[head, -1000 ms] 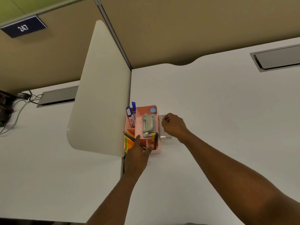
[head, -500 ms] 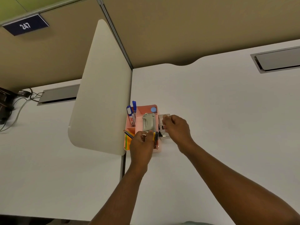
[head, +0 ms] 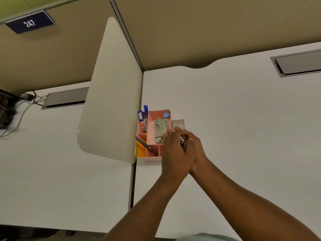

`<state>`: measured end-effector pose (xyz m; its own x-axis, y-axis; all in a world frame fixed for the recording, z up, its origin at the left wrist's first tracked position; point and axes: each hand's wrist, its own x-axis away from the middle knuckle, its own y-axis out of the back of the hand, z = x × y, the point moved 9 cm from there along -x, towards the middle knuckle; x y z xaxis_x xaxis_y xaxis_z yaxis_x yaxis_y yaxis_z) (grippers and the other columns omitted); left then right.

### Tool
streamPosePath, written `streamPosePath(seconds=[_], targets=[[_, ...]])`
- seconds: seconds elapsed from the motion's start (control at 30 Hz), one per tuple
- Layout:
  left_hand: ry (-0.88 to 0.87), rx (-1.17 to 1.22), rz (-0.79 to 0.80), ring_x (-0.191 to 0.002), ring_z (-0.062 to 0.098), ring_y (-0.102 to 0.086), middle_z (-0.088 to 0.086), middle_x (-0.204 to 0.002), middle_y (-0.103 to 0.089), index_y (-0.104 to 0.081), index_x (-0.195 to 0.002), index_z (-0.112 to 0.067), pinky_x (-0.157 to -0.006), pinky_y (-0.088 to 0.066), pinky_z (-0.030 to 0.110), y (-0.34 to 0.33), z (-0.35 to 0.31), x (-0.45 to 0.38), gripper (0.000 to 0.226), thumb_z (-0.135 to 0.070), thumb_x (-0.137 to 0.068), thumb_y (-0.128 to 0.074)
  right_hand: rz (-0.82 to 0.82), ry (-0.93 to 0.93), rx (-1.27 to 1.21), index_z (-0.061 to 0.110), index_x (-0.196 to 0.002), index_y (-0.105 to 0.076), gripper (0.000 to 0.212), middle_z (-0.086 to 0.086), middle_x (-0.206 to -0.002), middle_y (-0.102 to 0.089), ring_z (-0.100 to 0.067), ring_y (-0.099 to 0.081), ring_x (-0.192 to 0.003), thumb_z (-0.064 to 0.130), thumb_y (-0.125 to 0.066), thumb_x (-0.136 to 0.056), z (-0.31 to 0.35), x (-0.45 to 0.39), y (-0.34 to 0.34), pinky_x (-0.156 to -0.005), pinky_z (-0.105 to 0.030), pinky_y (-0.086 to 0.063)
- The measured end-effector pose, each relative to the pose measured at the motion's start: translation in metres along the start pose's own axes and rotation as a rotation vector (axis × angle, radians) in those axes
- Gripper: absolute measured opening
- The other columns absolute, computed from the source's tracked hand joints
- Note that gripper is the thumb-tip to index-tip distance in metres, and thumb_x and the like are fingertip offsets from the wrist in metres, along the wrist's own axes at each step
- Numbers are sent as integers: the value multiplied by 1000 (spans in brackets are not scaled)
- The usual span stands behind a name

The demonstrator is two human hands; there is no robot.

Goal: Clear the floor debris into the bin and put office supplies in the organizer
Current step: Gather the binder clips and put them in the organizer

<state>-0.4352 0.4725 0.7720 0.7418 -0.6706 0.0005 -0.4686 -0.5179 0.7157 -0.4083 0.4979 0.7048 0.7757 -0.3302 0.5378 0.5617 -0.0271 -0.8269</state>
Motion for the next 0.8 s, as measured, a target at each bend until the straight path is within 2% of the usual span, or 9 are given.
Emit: streamPosePath(seconds=[0.07, 0.13, 0.27, 0.4, 0.47, 0.53, 0.6, 0.67, 0.8], targets=[[-61, 45, 12, -96, -1, -56, -6, -115, -63, -56, -121, -20, -81, -39, 1, 1, -6, 0, 34, -37, -92, -59, -53, 29, 17, 10, -108, -61, 35, -12, -99, -64, -19, -71, -83, 30, -33, -102, 6, -2, 4, -65, -30, -61], [-99, 157, -55, -95, -7, -56, -12, -112, -63, -57, -119, -23, -81, -46, 2, 14, -8, -1, 29, -34, -92, -57, -98, 26, -16, 8, -92, -72, 40, -16, -92, -70, -23, -73, -77, 30, -39, -100, 10, -3, 5, -62, -35, -60], [-107, 24, -221, -121, 6, -50, -1, -126, -59, -53, -129, -14, -96, -41, 11, 41, 17, -4, 36, -17, -93, -56, -268, 107, -33, 4, -99, -68, 21, -16, -96, -67, -25, -65, -87, 17, -54, -92, 37, -14, 20, -84, -37, -56], [96, -284, 41, -143, 22, -29, 7, -151, -39, -43, -141, -10, -112, -32, 33, 20, 73, -12, 48, -23, -95, -52, -373, 125, 88, 4, -113, -62, 26, -13, -102, -60, -22, -56, -90, 18, -50, -96, 51, -28, 31, -89, -34, -49], [150, -360, 123, -144, 22, -28, 5, -152, -38, -43, -141, -13, -112, -33, 37, 13, 90, -9, 49, -29, -96, -52, -394, 115, 124, 4, -115, -61, 29, -12, -107, -59, -20, -56, -89, 23, -49, -97, 52, -32, 32, -86, -33, -47], [178, -388, 158, -142, 21, -30, 3, -151, -41, -45, -139, -15, -111, -35, 37, 8, 100, -6, 49, -33, -95, -55, -389, 105, 160, 6, -124, -57, 36, -12, -122, -59, -22, -58, -105, 28, -48, -98, 51, -35, 31, -97, -35, -45], [179, -376, 165, -142, 20, -31, 3, -149, -43, -47, -137, -15, -111, -34, 36, 5, 104, -2, 49, -32, -93, -57, -354, 85, 207, 8, -139, -45, 45, -10, -145, -45, -24, -41, -135, 30, -42, -100, 50, -38, 28, -115, -37, -30], [167, -357, 152, -140, 21, -34, 3, -147, -46, -49, -135, -14, -111, -34, 35, 5, 104, -1, 48, -31, -92, -59, -336, 74, 235, 8, -146, -35, 51, -8, -155, -32, -22, -24, -145, 31, -39, -101, 50, -40, 26, -121, -37, -15], [98, -287, 4, -120, 21, -53, 4, -121, -62, -57, -117, -14, -95, -48, 30, 20, 94, -2, 30, -27, -90, -62, -320, 145, 276, 9, -133, -52, 41, -7, -142, -50, -22, -38, -138, 31, -39, -101, 61, -39, 30, -114, -33, -28]])
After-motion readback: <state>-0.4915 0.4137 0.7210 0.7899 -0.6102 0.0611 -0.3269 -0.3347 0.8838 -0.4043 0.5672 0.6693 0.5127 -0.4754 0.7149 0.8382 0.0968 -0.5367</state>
